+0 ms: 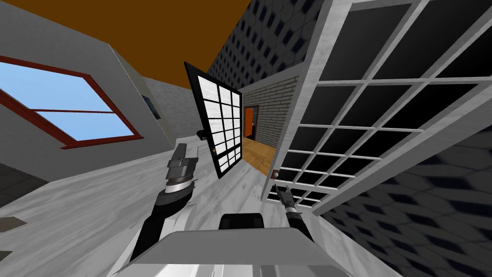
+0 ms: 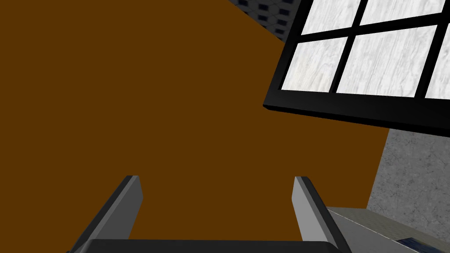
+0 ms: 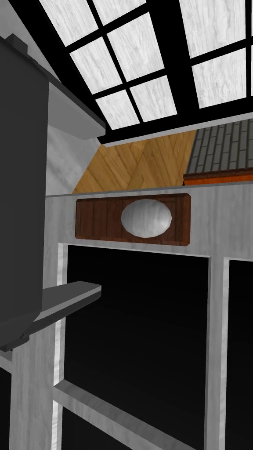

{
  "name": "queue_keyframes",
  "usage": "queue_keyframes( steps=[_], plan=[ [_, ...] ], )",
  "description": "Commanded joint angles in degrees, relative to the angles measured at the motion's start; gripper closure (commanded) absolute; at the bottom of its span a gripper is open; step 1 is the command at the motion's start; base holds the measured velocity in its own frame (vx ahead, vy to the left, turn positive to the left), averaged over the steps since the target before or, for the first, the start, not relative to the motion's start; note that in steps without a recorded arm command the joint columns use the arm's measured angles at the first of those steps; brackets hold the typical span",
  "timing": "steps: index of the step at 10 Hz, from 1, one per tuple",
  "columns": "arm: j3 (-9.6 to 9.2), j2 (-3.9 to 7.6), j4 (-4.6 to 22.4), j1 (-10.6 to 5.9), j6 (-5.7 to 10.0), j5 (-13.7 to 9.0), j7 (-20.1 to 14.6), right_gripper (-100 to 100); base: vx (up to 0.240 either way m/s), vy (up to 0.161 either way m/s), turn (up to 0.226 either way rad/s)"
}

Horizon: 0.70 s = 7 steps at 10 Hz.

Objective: Pull the door open

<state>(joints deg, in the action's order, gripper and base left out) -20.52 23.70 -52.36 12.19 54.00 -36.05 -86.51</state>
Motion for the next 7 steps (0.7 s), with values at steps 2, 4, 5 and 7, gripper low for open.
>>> queue_keyframes(
  steps=[2, 4, 5, 7],
  plan=[
    [3.50, -1.88, 3.27, -2.89, -0.77, -1.28, 1.32, -100, 0.031, -0.071, 0.278],
    [5.51, -2.94, 5.01, -4.46, -1.25, -2.01, 2.07, -100, 0.016, -0.057, 0.210],
    [6.45, -3.43, 5.82, -5.20, -1.48, -2.36, 2.43, -100, 0.010, -0.047, 0.212],
    [8.73, -4.63, 7.79, -6.99, -2.02, -3.20, 3.29, -100, 0.006, -0.064, 0.291]
  ],
)
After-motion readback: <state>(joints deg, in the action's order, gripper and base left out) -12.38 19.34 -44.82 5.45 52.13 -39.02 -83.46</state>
